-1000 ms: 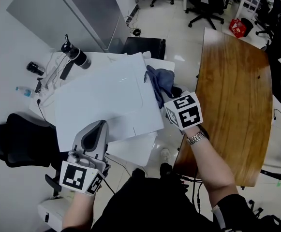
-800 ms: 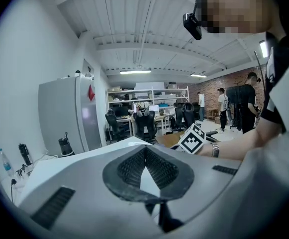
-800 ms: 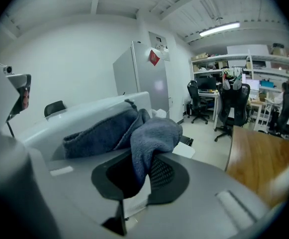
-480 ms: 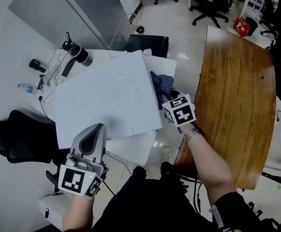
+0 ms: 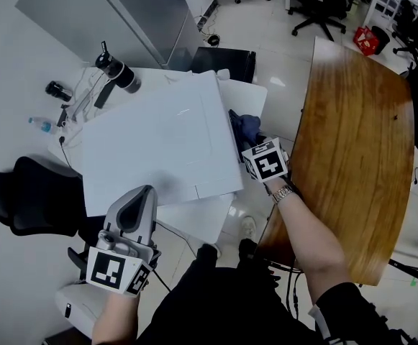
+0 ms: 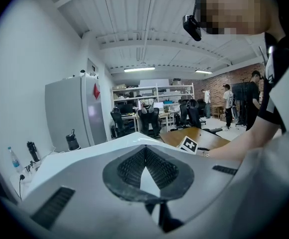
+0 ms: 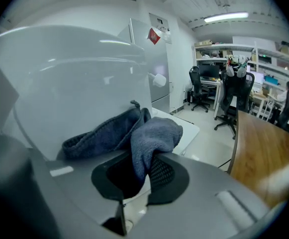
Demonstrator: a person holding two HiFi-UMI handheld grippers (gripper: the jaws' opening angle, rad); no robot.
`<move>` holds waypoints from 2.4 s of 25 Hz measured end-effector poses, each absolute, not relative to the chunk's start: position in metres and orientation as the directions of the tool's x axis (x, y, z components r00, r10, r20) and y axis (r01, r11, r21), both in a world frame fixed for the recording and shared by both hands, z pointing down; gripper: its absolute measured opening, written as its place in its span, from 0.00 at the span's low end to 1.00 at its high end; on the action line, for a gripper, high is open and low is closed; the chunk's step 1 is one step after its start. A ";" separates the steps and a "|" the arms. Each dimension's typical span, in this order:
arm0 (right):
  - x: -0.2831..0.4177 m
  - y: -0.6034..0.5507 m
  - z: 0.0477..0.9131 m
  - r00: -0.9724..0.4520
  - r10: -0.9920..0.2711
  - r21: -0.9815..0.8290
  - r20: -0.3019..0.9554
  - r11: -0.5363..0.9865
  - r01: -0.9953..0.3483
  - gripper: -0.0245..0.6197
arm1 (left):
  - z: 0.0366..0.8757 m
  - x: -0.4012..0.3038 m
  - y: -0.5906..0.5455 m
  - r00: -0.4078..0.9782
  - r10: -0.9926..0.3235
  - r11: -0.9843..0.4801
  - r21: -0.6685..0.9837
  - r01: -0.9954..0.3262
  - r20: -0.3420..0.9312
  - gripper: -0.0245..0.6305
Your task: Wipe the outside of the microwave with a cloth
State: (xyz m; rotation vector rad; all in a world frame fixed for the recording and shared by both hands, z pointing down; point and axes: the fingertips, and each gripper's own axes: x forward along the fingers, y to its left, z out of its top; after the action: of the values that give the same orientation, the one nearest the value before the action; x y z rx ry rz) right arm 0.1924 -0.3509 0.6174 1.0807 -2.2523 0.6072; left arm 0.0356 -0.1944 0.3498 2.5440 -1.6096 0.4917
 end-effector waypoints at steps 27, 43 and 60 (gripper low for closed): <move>0.220 -0.348 0.626 -0.379 -0.570 -0.050 0.729 0.507 -0.861 0.11 | 0.344 0.007 -0.179 0.356 -0.890 -0.391 -0.076 -0.917 0.285 0.04; 0.238 -0.287 0.506 -0.271 -0.758 0.102 0.594 0.405 -0.909 0.11 | 0.329 -0.047 -0.127 0.404 -0.898 -0.411 -0.004 -0.912 0.175 0.04; 0.192 -0.139 0.367 -0.284 -0.896 0.152 0.341 0.351 -0.924 0.11 | 0.319 -0.113 -0.024 0.424 -0.902 -0.424 0.018 -0.906 0.079 0.04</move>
State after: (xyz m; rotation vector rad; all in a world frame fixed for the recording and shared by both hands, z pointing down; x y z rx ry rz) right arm 0.1924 -0.1395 0.3671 1.6007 -2.2541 0.1052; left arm -0.1128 -0.0241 0.3186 2.6017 -1.6534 0.0878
